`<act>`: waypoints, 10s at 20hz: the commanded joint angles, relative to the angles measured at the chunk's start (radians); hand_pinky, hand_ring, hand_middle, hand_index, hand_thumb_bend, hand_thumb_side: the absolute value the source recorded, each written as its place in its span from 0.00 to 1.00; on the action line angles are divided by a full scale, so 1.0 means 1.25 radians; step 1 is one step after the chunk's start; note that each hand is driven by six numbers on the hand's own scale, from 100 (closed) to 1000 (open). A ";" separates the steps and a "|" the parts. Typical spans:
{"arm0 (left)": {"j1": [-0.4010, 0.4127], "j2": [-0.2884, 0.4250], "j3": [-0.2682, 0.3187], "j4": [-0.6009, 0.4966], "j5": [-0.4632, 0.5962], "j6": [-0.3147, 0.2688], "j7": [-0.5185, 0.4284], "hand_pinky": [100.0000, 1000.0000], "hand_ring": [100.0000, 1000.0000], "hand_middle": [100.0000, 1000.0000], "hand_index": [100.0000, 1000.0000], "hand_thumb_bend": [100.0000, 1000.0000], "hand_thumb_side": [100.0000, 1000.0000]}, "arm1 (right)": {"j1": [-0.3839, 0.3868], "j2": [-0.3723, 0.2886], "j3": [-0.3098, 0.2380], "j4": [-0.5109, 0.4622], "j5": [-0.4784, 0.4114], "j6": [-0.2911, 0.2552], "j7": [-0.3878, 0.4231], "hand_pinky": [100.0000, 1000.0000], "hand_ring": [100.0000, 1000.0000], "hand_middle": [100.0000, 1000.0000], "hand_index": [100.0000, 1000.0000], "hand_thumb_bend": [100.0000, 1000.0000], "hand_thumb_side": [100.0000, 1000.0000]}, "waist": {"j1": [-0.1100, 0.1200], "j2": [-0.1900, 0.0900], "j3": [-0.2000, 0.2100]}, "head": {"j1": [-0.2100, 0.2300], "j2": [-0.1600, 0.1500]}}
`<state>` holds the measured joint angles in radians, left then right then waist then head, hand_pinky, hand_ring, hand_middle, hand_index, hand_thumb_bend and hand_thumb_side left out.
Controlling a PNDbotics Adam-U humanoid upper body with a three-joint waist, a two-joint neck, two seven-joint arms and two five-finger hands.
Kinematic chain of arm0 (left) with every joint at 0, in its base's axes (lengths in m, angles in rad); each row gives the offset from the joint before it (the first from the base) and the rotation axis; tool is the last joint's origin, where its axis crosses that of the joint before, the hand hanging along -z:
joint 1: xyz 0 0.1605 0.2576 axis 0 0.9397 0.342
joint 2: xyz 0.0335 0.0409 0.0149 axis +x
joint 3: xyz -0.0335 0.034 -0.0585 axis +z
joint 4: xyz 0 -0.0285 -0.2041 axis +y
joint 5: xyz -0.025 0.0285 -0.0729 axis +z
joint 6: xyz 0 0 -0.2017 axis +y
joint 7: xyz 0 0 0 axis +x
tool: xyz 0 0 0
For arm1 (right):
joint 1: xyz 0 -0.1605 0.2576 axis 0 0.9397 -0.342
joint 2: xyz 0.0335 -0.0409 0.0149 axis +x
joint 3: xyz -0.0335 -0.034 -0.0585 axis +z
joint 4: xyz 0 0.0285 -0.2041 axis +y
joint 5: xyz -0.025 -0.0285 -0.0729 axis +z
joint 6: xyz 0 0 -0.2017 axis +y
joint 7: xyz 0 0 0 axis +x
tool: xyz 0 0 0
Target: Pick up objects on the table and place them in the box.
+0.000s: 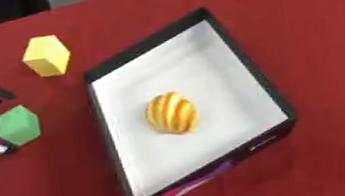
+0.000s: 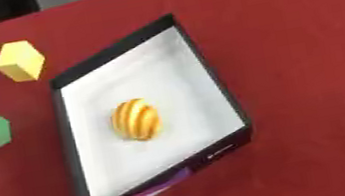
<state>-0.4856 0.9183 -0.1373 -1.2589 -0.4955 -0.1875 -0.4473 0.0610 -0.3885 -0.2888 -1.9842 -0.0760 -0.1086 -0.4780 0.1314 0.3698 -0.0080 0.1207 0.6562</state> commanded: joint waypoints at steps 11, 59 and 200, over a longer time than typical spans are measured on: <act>-0.020 0.001 0.013 0.013 0.065 0.017 -0.018 0.69 0.66 0.59 0.67 0.23 0.00 | -0.003 -0.009 0.000 -0.013 0.000 0.001 0.006 0.96 1.00 0.68 0.79 0.00 0.42 | -0.014 -0.004 -0.002 | 0.002 -0.006; -0.356 -0.239 -0.227 -0.212 -0.087 -0.078 -0.191 0.86 0.84 0.83 0.92 0.64 0.51 | 0.000 -0.041 -0.046 -0.013 -0.061 -0.021 -0.068 0.96 1.00 0.69 0.79 0.00 0.43 | 0.006 -0.035 -0.008 | 0.004 0.005; -0.325 0.049 0.137 0.159 0.018 -0.196 -0.196 0.79 0.78 0.73 0.83 0.34 0.00 | -0.086 0.073 0.038 -0.013 0.050 0.028 -0.004 0.97 1.00 0.69 0.77 0.00 0.41 | -0.019 0.120 -0.108 | 0.038 -0.149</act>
<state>-0.8809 0.9510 0.0226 -1.0556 -0.4691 -0.4271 -0.6799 -0.0441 -0.2865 -0.2394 -1.9842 -0.0215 -0.0721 -0.4863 0.0994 0.5243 -0.1430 0.1689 0.4839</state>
